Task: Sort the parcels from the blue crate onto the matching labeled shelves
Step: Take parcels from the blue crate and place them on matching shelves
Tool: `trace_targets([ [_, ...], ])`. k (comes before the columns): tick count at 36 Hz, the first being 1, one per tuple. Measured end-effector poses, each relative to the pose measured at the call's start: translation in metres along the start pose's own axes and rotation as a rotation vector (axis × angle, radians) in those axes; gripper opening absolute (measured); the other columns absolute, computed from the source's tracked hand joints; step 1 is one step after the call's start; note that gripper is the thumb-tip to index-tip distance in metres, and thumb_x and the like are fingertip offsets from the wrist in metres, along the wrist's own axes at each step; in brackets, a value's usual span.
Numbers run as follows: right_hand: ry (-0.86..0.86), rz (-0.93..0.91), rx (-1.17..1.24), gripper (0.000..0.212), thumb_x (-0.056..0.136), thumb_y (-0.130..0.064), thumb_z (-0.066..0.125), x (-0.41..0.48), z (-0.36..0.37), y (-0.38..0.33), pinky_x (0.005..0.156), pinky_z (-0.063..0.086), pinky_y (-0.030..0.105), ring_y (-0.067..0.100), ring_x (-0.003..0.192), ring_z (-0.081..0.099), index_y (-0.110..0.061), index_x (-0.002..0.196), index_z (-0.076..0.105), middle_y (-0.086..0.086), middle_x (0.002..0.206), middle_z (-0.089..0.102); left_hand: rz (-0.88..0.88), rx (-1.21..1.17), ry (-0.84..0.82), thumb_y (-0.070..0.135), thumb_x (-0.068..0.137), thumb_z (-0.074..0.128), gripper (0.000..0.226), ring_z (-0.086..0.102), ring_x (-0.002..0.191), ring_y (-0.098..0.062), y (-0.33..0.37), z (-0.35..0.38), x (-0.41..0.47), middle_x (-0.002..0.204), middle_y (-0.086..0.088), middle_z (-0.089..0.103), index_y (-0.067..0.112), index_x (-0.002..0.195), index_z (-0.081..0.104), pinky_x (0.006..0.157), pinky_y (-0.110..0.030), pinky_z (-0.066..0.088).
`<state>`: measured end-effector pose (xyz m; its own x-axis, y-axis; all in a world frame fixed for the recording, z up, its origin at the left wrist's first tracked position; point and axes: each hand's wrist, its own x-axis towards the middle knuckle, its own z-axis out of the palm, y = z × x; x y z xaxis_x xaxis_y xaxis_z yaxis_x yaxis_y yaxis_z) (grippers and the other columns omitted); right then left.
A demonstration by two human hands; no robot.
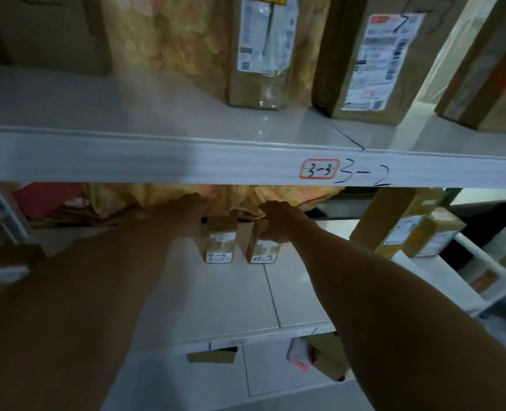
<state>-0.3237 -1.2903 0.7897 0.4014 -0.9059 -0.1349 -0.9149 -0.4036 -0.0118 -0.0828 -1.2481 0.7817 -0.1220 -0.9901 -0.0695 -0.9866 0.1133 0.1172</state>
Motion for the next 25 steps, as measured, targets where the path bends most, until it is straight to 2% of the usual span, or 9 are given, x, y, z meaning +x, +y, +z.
trace_targets([
  [3, -0.033, -0.037, -0.027, 0.089, 0.086, -0.041, 0.078, 0.011, 0.020, 0.034, 0.111, 0.042, 0.048, 0.033, 0.145, 0.038, -0.023, 0.159, 0.029, 0.006, 0.160, 0.038, 0.018, 0.017, 0.038, 0.041, 0.078, 0.084, 0.083, 0.052, 0.131, -0.032, 0.025, 0.025, 0.030, 0.150, -0.010, 0.048, 0.019, 0.147, 0.044, 0.105, -0.041, 0.046],
  [6, -0.040, -0.095, -0.022, 0.093, 0.083, -0.039, 0.081, 0.022, 0.037, 0.055, 0.109, 0.044, 0.047, 0.033, 0.145, 0.039, -0.027, 0.159, 0.029, 0.005, 0.160, 0.038, -0.050, 0.024, 0.036, 0.042, 0.075, 0.085, 0.094, 0.051, 0.131, -0.035, 0.040, 0.046, 0.055, 0.152, -0.012, 0.044, 0.017, 0.152, 0.037, 0.103, -0.049, 0.048],
  [10, -0.051, -0.126, 0.147, 0.091, 0.078, -0.035, 0.087, 0.034, 0.066, 0.075, 0.105, 0.047, 0.046, 0.030, 0.139, 0.046, -0.035, 0.154, 0.038, 0.002, 0.154, 0.046, -0.110, 0.078, 0.075, 0.069, 0.060, 0.079, 0.113, 0.045, 0.135, -0.035, 0.044, 0.083, 0.079, 0.153, -0.008, 0.040, 0.027, 0.152, 0.028, 0.103, -0.051, 0.047],
  [13, -0.025, -0.115, 0.221, 0.092, 0.080, -0.030, 0.086, 0.039, 0.085, 0.081, 0.107, 0.045, 0.050, 0.031, 0.142, 0.039, -0.032, 0.156, 0.033, 0.001, 0.158, 0.039, -0.168, 0.087, 0.004, 0.051, 0.072, 0.083, 0.102, 0.036, 0.142, -0.038, 0.052, 0.098, 0.075, 0.159, -0.011, 0.029, 0.019, 0.152, 0.029, 0.108, -0.053, 0.042],
  [15, 0.027, -0.121, 0.203, 0.088, 0.083, -0.026, 0.083, 0.042, 0.091, 0.084, 0.106, 0.046, 0.050, 0.033, 0.140, 0.040, -0.029, 0.156, 0.034, 0.003, 0.158, 0.035, -0.185, 0.108, 0.019, 0.042, 0.077, 0.084, 0.093, 0.034, 0.143, -0.038, 0.057, 0.103, 0.075, 0.160, -0.012, 0.025, 0.016, 0.150, 0.033, 0.105, -0.052, 0.045],
  [18, 0.065, -0.139, 0.180, 0.083, 0.083, -0.025, 0.082, 0.050, 0.093, 0.087, 0.104, 0.047, 0.052, 0.037, 0.136, 0.040, -0.022, 0.153, 0.037, 0.010, 0.152, 0.035, -0.207, 0.114, 0.050, 0.036, 0.082, 0.080, 0.063, 0.020, 0.150, -0.036, 0.051, 0.108, 0.085, 0.161, -0.014, 0.020, 0.011, 0.133, 0.051, 0.107, -0.050, 0.045],
  [20, 0.065, -0.159, 0.168, 0.083, 0.083, -0.027, 0.082, 0.054, 0.092, 0.088, 0.104, 0.048, 0.054, 0.039, 0.136, 0.037, -0.021, 0.153, 0.037, 0.013, 0.149, 0.034, -0.235, 0.101, 0.076, 0.036, 0.080, 0.078, 0.054, 0.027, 0.147, -0.038, 0.043, 0.108, 0.095, 0.159, -0.017, 0.027, 0.012, 0.124, 0.058, 0.109, -0.052, 0.042],
  [22, 0.102, -0.172, 0.162, 0.081, 0.085, -0.026, 0.080, 0.055, 0.094, 0.090, 0.105, 0.047, 0.053, 0.039, 0.137, 0.036, -0.022, 0.153, 0.038, 0.013, 0.148, 0.034, -0.240, 0.098, 0.098, 0.031, 0.079, 0.079, 0.062, 0.041, 0.136, -0.041, 0.041, 0.108, 0.096, 0.151, -0.020, 0.039, 0.008, 0.131, 0.054, 0.104, -0.053, 0.046],
  [25, 0.170, -0.202, 0.139, 0.079, 0.085, -0.022, 0.078, 0.052, 0.101, 0.091, 0.108, 0.044, 0.052, 0.037, 0.141, 0.033, -0.024, 0.153, 0.037, 0.011, 0.153, 0.034, -0.192, 0.126, 0.127, 0.025, 0.079, 0.085, 0.084, 0.034, 0.141, -0.042, 0.054, 0.100, 0.082, 0.156, -0.019, 0.031, 0.005, 0.146, 0.039, 0.106, -0.050, 0.044],
])
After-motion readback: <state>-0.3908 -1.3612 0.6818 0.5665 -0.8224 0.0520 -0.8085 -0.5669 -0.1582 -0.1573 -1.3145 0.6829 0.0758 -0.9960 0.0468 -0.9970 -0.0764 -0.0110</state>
